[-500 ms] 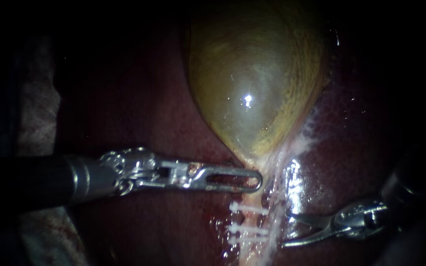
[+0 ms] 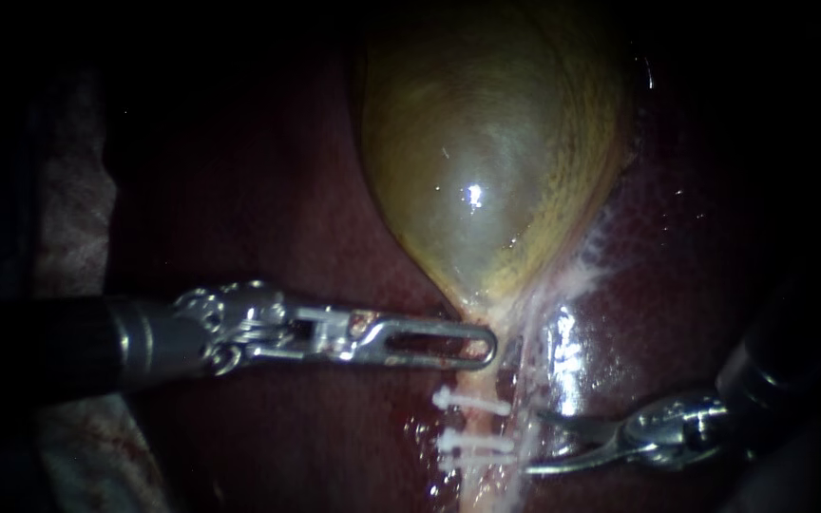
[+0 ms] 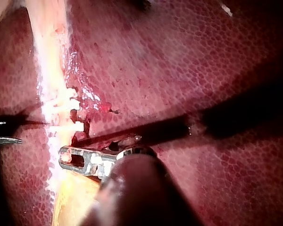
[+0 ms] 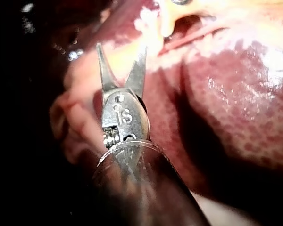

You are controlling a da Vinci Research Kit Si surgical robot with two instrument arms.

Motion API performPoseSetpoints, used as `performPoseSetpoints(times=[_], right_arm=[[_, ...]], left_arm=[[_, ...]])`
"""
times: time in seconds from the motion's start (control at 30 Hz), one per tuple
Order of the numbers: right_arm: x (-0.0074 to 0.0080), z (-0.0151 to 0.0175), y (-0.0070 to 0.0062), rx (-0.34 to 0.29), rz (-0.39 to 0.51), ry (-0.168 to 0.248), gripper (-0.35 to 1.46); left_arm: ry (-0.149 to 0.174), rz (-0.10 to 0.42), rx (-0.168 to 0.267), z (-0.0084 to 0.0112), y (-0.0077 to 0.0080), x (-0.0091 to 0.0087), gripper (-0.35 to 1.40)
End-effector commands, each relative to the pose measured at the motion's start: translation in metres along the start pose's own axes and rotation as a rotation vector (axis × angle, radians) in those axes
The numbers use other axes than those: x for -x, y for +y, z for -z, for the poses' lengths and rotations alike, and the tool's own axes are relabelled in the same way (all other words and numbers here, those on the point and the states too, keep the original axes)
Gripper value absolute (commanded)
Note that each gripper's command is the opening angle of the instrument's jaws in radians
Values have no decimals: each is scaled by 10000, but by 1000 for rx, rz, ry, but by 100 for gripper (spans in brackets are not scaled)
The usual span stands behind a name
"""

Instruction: Go to the cutting position left tube

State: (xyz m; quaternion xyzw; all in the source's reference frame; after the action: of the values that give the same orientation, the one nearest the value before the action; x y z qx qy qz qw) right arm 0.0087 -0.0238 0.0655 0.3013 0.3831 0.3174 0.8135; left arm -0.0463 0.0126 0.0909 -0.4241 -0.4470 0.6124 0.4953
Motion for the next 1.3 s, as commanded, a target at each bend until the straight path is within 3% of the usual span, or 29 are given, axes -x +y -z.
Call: performPoseSetpoints(times=[0.03,0.27,0.67,0.8,0.9,1.3], right_arm=[[-1,-1,-1,-2,-12,-6,131],[0,-12,2,2,-90,-55,131],[14,-39,7,-9,-186,-132,131],[19,-48,5,-20,-196,-164,126],[24,-53,5,-29,-191,-200,111],[23,-67,11,-35,-200,-205,110]], left_arm=[[-1,1,2,2,2,2,-35],[-4,1,4,9,8,8,-35],[-10,7,9,21,20,7,-35],[-11,9,10,23,22,7,-35],[-12,9,10,24,23,6,-35],[-10,10,9,24,24,5,-35]])
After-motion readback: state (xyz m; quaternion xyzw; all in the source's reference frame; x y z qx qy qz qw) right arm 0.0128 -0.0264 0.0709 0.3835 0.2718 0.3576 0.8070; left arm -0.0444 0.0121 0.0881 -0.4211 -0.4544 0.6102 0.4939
